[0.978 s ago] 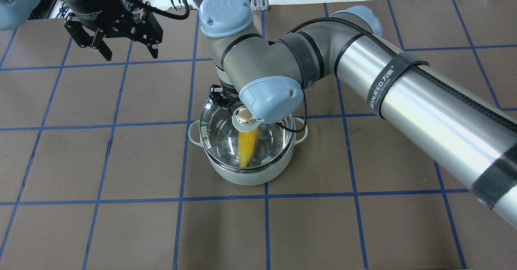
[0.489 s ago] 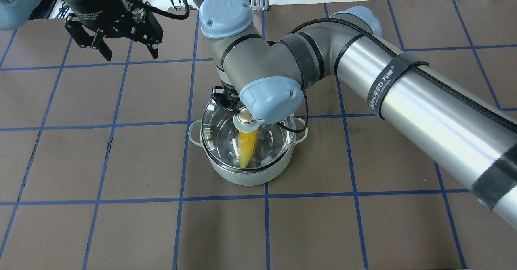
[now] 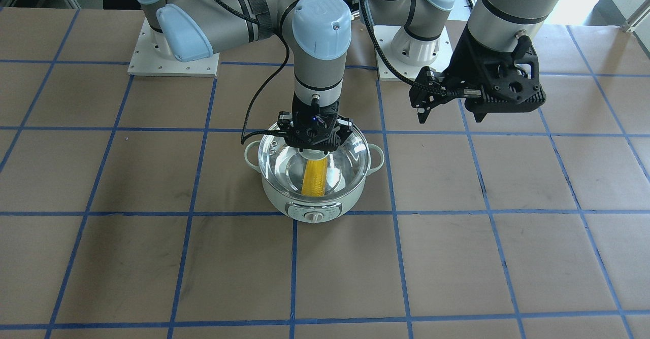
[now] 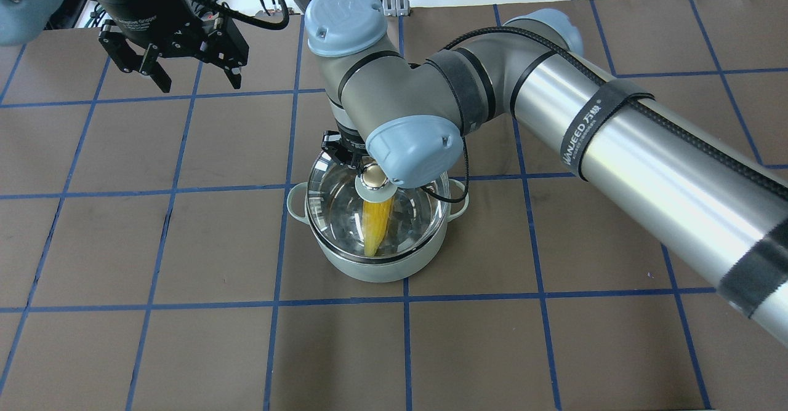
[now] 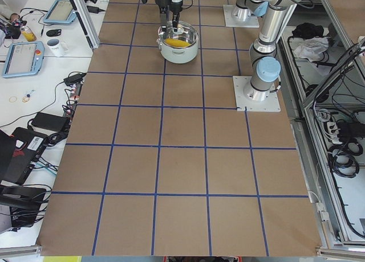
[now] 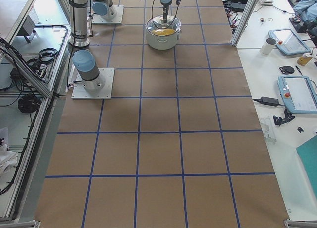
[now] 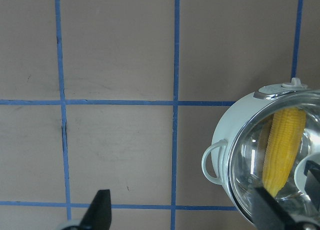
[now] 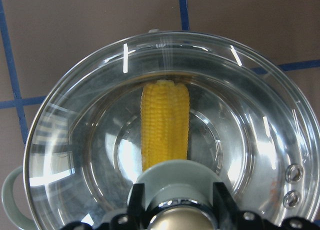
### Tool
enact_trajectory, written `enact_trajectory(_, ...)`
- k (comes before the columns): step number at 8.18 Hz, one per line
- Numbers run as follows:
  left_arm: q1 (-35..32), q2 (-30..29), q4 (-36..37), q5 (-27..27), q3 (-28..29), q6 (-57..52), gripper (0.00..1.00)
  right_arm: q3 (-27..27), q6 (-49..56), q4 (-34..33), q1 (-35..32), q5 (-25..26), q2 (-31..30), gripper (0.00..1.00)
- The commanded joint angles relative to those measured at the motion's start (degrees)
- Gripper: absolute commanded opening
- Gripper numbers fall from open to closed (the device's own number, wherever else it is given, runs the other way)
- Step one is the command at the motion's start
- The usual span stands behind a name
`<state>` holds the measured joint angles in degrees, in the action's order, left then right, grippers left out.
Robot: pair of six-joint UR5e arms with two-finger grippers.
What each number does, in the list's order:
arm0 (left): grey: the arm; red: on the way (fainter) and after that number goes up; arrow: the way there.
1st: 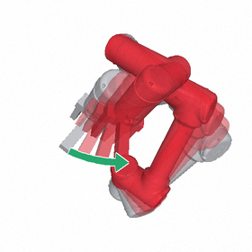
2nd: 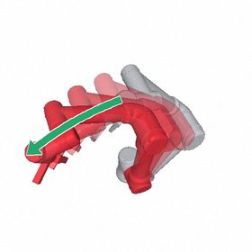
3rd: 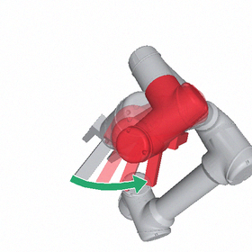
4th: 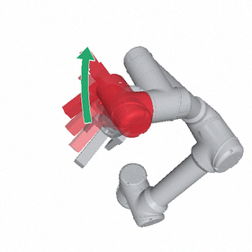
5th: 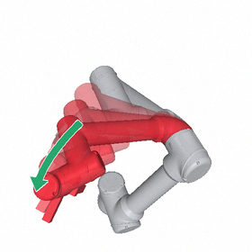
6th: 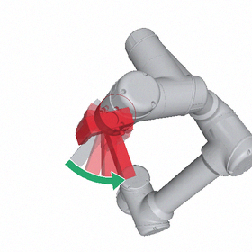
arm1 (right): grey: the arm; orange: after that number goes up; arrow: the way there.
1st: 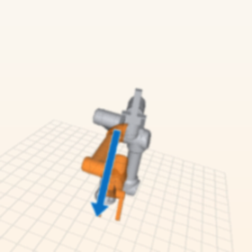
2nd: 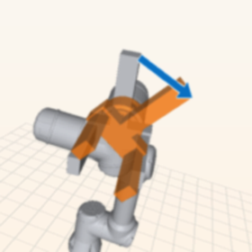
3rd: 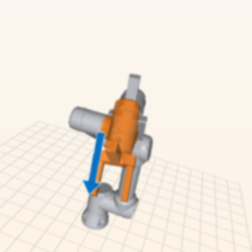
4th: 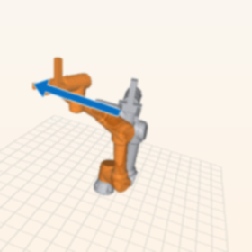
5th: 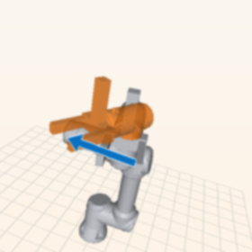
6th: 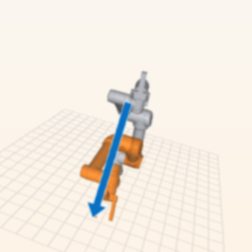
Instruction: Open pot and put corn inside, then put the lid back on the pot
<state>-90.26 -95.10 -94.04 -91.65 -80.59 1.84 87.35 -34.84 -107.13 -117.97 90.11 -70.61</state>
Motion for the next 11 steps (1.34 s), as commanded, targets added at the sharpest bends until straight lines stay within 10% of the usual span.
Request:
enact_trajectory(1,0.0,0.0,0.0,-0.1,0.0,0.0,1.00,-0.2,0.0,0.2,0.1,-0.5,0.1,0.48)
enact_trajectory(11,0.0,0.0,-0.1,-0.3,-0.1,0.0,1.00,-2.9,-2.2,3.7,1.1,-2.7,0.5,0.48)
